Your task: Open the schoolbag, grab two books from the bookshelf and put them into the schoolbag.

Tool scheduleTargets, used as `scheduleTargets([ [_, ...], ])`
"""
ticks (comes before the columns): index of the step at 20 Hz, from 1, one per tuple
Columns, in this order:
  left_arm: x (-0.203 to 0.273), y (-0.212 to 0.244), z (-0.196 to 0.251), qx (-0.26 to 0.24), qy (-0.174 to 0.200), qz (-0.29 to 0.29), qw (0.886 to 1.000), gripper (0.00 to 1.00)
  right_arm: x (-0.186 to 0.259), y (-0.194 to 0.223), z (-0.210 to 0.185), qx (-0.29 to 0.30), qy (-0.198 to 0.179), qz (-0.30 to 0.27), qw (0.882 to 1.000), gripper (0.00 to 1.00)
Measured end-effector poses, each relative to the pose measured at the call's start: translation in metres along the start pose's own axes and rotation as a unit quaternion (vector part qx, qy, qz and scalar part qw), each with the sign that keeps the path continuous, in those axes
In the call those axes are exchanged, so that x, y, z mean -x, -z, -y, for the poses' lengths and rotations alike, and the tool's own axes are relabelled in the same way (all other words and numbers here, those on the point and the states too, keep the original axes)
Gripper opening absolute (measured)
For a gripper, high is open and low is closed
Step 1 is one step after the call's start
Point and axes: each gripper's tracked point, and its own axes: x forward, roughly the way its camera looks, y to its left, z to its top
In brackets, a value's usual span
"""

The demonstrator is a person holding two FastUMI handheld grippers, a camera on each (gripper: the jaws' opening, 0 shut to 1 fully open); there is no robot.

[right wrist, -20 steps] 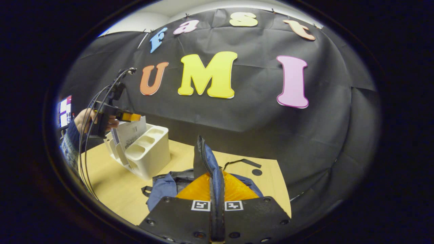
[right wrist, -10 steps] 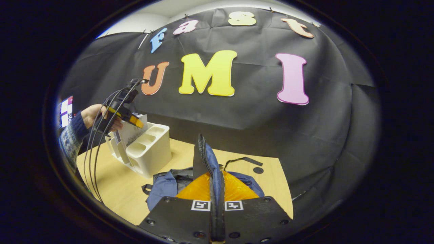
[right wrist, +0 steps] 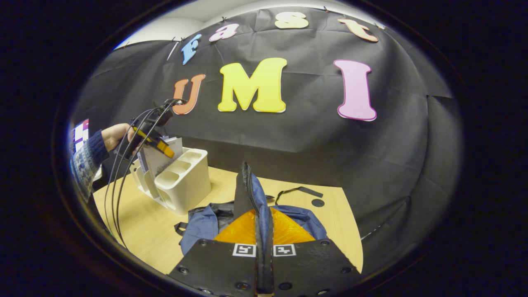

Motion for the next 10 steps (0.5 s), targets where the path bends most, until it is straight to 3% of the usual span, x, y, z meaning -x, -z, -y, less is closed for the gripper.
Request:
scheduleTargets([
  [1, 0.002, 0.002, -0.002, 0.003, -0.006, -0.003, 1.000, 0.53, -0.001, 0.000, 0.000, -0.002, 0.000, -0.001, 1.000, 0.00],
  [4, 0.013, 0.005, -0.004, 0.013, -0.015, -0.006, 1.000, 0.48, -0.001, 0.002, 0.001, -0.005, -0.001, 0.001, 1.000, 0.00],
  [5, 0.017, 0.006, -0.003, 0.016, -0.012, -0.004, 1.000, 0.52, -0.002, 0.003, 0.002, -0.007, 0.000, 0.000, 1.000, 0.00],
  [6, 0.024, 0.006, 0.000, 0.018, -0.002, -0.002, 1.000, 0.48, -0.002, 0.005, 0.002, -0.008, 0.000, -0.001, 1.000, 0.00],
  [7, 0.032, 0.008, 0.003, 0.024, 0.007, -0.001, 1.000, 0.51, -0.002, 0.005, 0.003, -0.010, 0.000, -0.002, 1.000, 0.00],
  [10, 0.055, 0.016, 0.008, 0.029, 0.020, 0.006, 0.999, 0.48, -0.002, 0.008, 0.006, -0.011, 0.003, -0.001, 1.000, 0.01],
])
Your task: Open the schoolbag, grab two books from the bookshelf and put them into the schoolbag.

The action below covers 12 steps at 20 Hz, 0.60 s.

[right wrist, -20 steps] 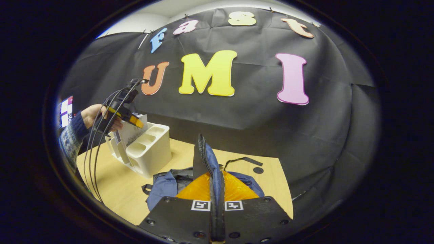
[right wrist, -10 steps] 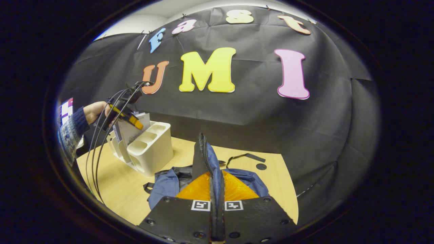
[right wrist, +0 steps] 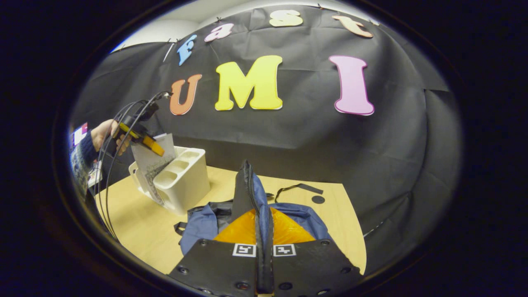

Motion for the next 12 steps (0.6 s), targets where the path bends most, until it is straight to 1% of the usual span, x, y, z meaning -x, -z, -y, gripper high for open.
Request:
scheduleTargets([
  [1, 0.009, 0.004, -0.002, -0.001, -0.001, 0.003, 1.000, 0.48, 0.000, 0.001, 0.001, -0.001, 0.001, 0.000, 1.000, 0.01],
  [2, 0.018, 0.008, -0.004, -0.005, -0.002, 0.007, 1.000, 0.52, -0.001, 0.002, 0.001, -0.002, 0.001, 0.000, 1.000, 0.00],
  [3, 0.026, 0.014, -0.008, -0.004, -0.006, 0.010, 1.000, 0.48, -0.001, 0.003, 0.002, -0.004, 0.000, -0.001, 1.000, 0.00],
  [6, 0.049, 0.024, -0.016, -0.002, -0.001, 0.033, 0.999, 0.48, -0.003, 0.005, 0.002, -0.007, -0.003, -0.001, 1.000, 0.01],
  [8, 0.060, 0.038, -0.023, 0.009, 0.003, 0.037, 0.999, 0.48, -0.006, 0.006, 0.001, -0.009, -0.006, -0.002, 1.000, 0.01],
  [9, 0.064, 0.046, -0.025, 0.014, 0.007, 0.037, 0.999, 0.51, -0.007, 0.006, 0.000, -0.009, -0.008, -0.003, 1.000, 0.01],
  [10, 0.068, 0.051, -0.026, 0.021, 0.012, 0.036, 0.999, 0.47, -0.008, 0.007, 0.000, -0.009, -0.008, -0.004, 1.000, 0.01],
  [12, 0.076, 0.064, -0.026, 0.036, 0.023, 0.039, 0.998, 0.48, -0.009, 0.007, 0.000, -0.014, -0.007, -0.004, 1.000, 0.01],
])
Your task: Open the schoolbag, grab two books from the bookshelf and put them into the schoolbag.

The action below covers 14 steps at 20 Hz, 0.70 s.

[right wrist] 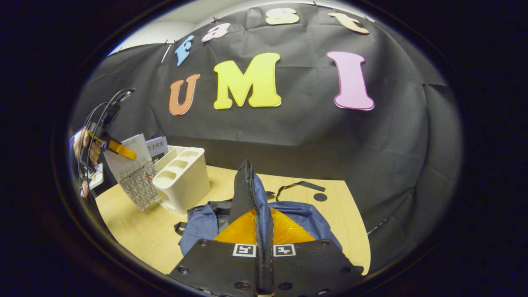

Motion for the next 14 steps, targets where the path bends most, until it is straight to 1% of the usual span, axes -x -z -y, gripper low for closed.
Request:
scheduleTargets([
  [1, 0.004, 0.005, -0.001, 0.009, 0.006, 0.003, 1.000, 0.52, 0.000, 0.000, -0.001, -0.002, 0.000, -0.001, 1.000, 0.00],
  [3, 0.013, 0.014, -0.005, 0.032, 0.013, 0.010, 0.999, 0.51, -0.001, 0.002, -0.001, -0.006, 0.000, -0.002, 1.000, 0.00],
  [4, 0.017, 0.020, -0.006, 0.041, 0.019, 0.013, 0.999, 0.48, 0.000, 0.003, -0.001, -0.006, 0.001, -0.002, 1.000, 0.01],
  [5, 0.021, 0.024, -0.007, 0.056, 0.025, 0.016, 0.998, 0.48, 0.000, 0.001, 0.001, -0.007, 0.004, -0.001, 1.000, 0.01],
  [6, 0.025, 0.029, -0.008, 0.074, 0.033, 0.020, 0.997, 0.51, 0.001, 0.000, 0.003, -0.008, 0.007, 0.001, 1.000, 0.00],
  [7, 0.029, 0.034, -0.008, 0.094, 0.043, 0.021, 0.994, 0.51, 0.002, -0.002, 0.005, -0.010, 0.009, 0.001, 1.000, 0.00],
  [8, 0.033, 0.040, -0.008, 0.116, 0.052, 0.022, 0.992, 0.48, 0.002, -0.003, 0.006, -0.012, 0.012, 0.001, 1.000, 0.00],
  [9, 0.035, 0.045, -0.009, 0.135, 0.059, 0.023, 0.989, 0.51, 0.001, -0.003, 0.006, -0.011, 0.015, 0.001, 1.000, 0.01],
  [10, 0.038, 0.048, -0.008, 0.151, 0.070, 0.028, 0.986, 0.48, 0.001, -0.005, 0.006, -0.009, 0.016, 0.002, 1.000, 0.01],
  [12, 0.049, 0.054, -0.003, 0.188, 0.091, 0.051, 0.977, 0.48, 0.003, -0.008, 0.004, -0.008, 0.018, 0.001, 1.000, 0.01],
  [13, 0.053, 0.057, 0.001, 0.206, 0.104, 0.060, 0.971, 0.52, 0.003, -0.011, 0.002, -0.008, 0.019, 0.002, 1.000, 0.00],
  [14, 0.055, 0.063, 0.006, 0.223, 0.116, 0.063, 0.966, 0.48, 0.003, -0.012, 0.002, -0.006, 0.022, 0.001, 1.000, 0.00],
])
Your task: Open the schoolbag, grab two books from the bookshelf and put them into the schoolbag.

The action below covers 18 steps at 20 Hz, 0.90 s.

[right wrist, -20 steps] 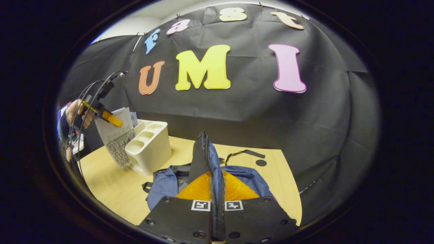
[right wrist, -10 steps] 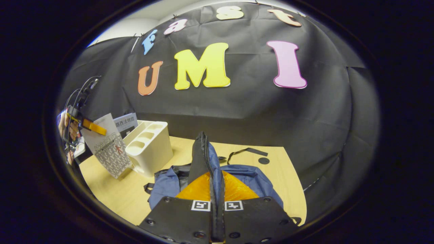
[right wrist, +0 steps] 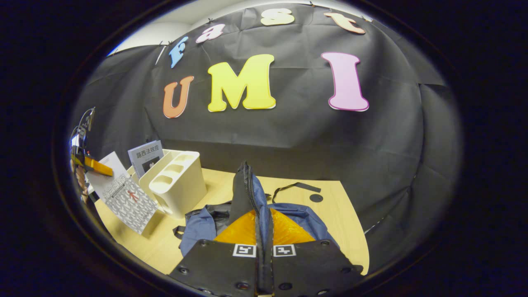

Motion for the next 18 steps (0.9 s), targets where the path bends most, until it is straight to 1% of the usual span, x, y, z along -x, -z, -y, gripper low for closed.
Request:
scheduleTargets([
  [3, 0.003, 0.017, 0.006, 0.045, 0.029, 0.004, 0.999, 0.48, 0.002, -0.006, -0.004, 0.009, 0.002, 0.001, 1.000, 0.01],
  [8, -0.010, 0.042, 0.030, 0.100, 0.077, -0.019, 0.992, 0.48, 0.001, -0.010, -0.010, 0.011, 0.000, 0.000, 1.000, 0.00],
  [9, -0.014, 0.044, 0.039, 0.112, 0.091, -0.021, 0.989, 0.52, 0.001, -0.011, -0.010, 0.011, 0.001, 0.000, 1.000, 0.00],
  [10, -0.019, 0.046, 0.048, 0.126, 0.106, -0.023, 0.986, 0.48, 0.001, -0.012, -0.010, 0.009, 0.001, 0.002, 1.000, 0.01],
  [13, -0.031, 0.051, 0.077, 0.157, 0.153, -0.031, 0.975, 0.48, 0.000, -0.018, -0.009, -0.004, 0.002, 0.003, 1.000, 0.00],
  [15, -0.040, 0.048, 0.093, 0.174, 0.173, -0.025, 0.969, 0.48, -0.003, -0.020, -0.007, -0.031, 0.001, 0.001, 1.000, 0.00],
  [17, -0.049, 0.047, 0.111, 0.190, 0.190, -0.022, 0.963, 0.48, -0.004, -0.024, -0.002, -0.043, 0.003, 0.002, 0.999, 0.00],
  [18, -0.052, 0.047, 0.123, 0.194, 0.201, -0.022, 0.960, 0.53, -0.005, -0.025, -0.001, -0.044, 0.002, 0.002, 0.999, 0.00],
])
